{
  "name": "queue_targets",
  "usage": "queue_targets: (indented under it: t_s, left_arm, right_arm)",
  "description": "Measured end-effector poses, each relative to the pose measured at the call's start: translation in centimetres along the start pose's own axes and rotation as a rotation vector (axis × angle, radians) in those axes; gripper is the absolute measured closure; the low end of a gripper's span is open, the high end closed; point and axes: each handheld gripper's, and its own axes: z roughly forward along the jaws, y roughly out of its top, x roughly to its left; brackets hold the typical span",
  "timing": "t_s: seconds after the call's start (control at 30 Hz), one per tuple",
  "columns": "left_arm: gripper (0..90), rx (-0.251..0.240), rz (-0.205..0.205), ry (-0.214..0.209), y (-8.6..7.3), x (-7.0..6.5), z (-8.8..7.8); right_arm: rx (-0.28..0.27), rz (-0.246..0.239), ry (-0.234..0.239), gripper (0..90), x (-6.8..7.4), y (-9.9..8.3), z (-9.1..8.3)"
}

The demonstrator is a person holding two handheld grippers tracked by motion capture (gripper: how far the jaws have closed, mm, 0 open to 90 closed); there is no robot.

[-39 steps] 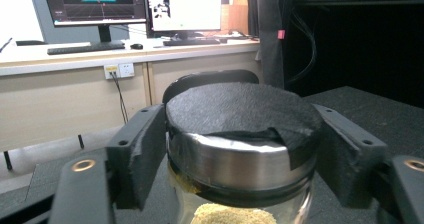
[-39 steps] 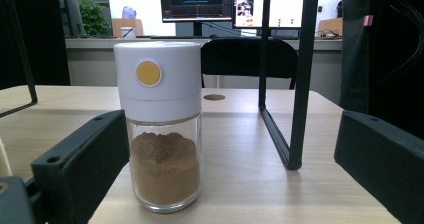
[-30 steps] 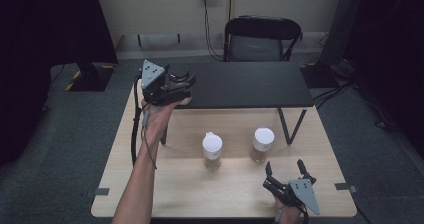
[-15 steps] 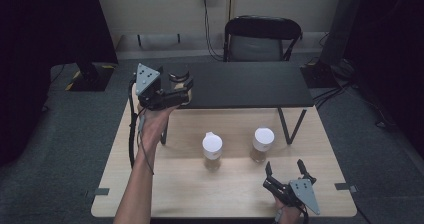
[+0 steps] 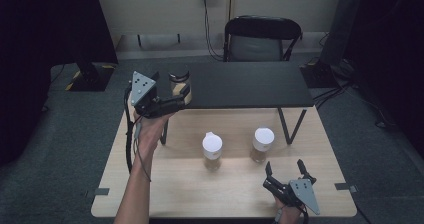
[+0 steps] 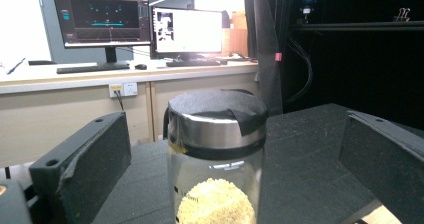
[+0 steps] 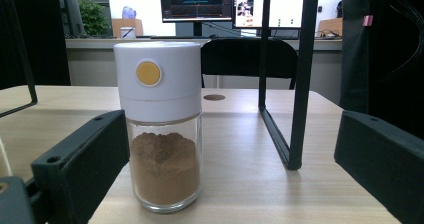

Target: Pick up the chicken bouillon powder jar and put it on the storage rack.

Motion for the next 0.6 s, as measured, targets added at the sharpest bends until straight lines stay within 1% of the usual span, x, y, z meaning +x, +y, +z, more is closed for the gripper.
queue_targets:
  t_s: [0.1, 0.17, 0.3, 0.4, 0.47, 0.53, 0.57, 0.6]
  left_arm:
    - [0.0, -0.010, -0.001, 0.001, -0.2, -0.2, -0.5]
    - [0.0, -0.011, 0.004, -0.001, -0.4, -0.4, -0.8]
    - [0.0, -0.019, 0.001, 0.000, -1.0, -0.7, -1.4]
    - [0.0, -0.032, -0.014, -0.006, -1.6, -1.0, -2.0]
    - [0.0, -0.040, -0.015, 0.002, -2.1, -1.3, -2.5]
    - [0.0, -0.035, -0.014, 0.005, -2.6, -1.5, -3.0]
    - [0.0, -0.049, -0.018, 0.022, -2.9, -1.7, -3.5]
    - [0.1, -0.060, -0.024, 0.025, -3.2, -1.7, -3.8]
  right_arm:
    - [0.000, 0.000, 0.000, 0.1, 0.0, 0.0, 0.0]
    - [0.000, 0.000, 0.000, 0.1, 0.0, 0.0, 0.0]
    - [0.000, 0.000, 0.000, 0.1, 0.0, 0.0, 0.0]
    - [0.000, 0.000, 0.000, 0.1, 0.0, 0.0, 0.0]
    - [0.000, 0.000, 0.000, 0.1, 0.0, 0.0, 0.0]
    - [0.000, 0.000, 0.000, 0.1, 0.0, 0.0, 0.0]
    - [0.000, 0.000, 0.000, 0.1, 0.0, 0.0, 0.0]
    - [0.000, 0.000, 0.000, 0.1, 0.0, 0.0, 0.0]
